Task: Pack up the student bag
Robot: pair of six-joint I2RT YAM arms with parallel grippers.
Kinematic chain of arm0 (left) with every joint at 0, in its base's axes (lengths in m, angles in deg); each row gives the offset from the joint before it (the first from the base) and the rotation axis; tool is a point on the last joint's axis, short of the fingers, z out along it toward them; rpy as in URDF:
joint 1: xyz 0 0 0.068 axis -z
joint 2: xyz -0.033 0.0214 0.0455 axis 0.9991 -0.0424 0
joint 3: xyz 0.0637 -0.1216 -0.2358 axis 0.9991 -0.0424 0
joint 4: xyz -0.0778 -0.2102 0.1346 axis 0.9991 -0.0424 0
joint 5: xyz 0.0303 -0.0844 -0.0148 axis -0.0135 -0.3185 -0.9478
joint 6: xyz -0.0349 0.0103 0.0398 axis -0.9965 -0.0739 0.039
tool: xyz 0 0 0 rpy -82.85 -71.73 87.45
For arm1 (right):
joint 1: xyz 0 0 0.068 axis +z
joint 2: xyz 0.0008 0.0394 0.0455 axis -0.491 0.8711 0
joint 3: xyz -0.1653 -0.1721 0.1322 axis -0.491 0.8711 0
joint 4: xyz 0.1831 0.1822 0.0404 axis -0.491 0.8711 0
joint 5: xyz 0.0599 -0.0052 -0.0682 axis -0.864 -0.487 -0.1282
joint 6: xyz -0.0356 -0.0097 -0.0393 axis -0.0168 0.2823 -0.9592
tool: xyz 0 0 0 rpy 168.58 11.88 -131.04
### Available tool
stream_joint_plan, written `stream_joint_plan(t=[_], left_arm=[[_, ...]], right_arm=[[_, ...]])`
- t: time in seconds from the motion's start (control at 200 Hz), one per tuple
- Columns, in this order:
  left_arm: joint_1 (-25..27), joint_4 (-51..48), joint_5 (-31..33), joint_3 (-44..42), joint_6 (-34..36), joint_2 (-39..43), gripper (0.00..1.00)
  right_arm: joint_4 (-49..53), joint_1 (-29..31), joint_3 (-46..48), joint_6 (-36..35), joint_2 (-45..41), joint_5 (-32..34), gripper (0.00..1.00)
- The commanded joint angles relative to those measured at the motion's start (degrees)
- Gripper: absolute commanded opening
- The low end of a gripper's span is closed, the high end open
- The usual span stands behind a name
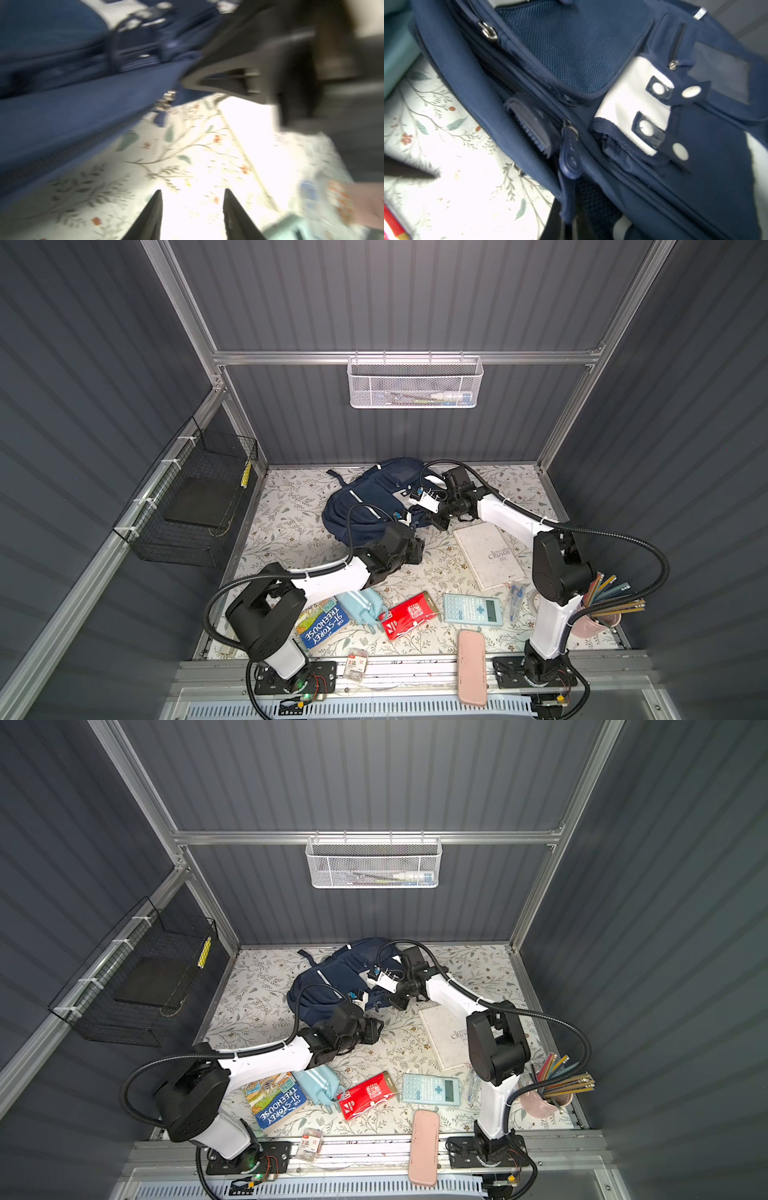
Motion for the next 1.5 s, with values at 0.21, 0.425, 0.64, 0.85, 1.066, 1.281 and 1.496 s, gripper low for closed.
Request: stream_joint_plan(t=[0.21, 0.425, 0.64, 0.85, 1.066, 1.281, 1.496], left_arm=[[-0.37, 1.81, 11.29, 7.01, 6.57, -5.66, 0.55], [-0.36, -0.77, 11.01, 10.62, 7.13, -8.71, 0.27], [-2.27, -5.18, 10.5, 7.34, 4.21, -4.06, 0.0], [-7.57, -10.13, 0.71, 2.7, 0.14, 2.71, 0.0], [-8.99, -17.85, -0.37, 3.57, 1.63, 5.78, 0.0], [-9.08, -19.06, -3.84, 4.14, 3.11, 4.77, 0.0], [-15.28, -22.29, -4.29, -0.76, 4.37, 12.7, 0.0]], right_arm=[[1.58, 1.16, 3.16, 3.93, -6.35, -13.0, 0.0], [2.15, 1.02, 3.45, 3.36, -5.41, -10.92, 0.0], [1.84, -0.08, 3.49, 3.71, -6.21, -9.49, 0.0], [1.63, -1.88, 3.57, 4.28, -5.47, -4.15, 0.0], [1.57, -2.66, 4.56, 3.92, -6.73, -1.88, 0.0], [-0.38, 0.39, 6.86, 4.07, -9.12, -1.1, 0.0], [-4.92, -4.63, 10.51, 3.32, -10.28, 2.56, 0.0]])
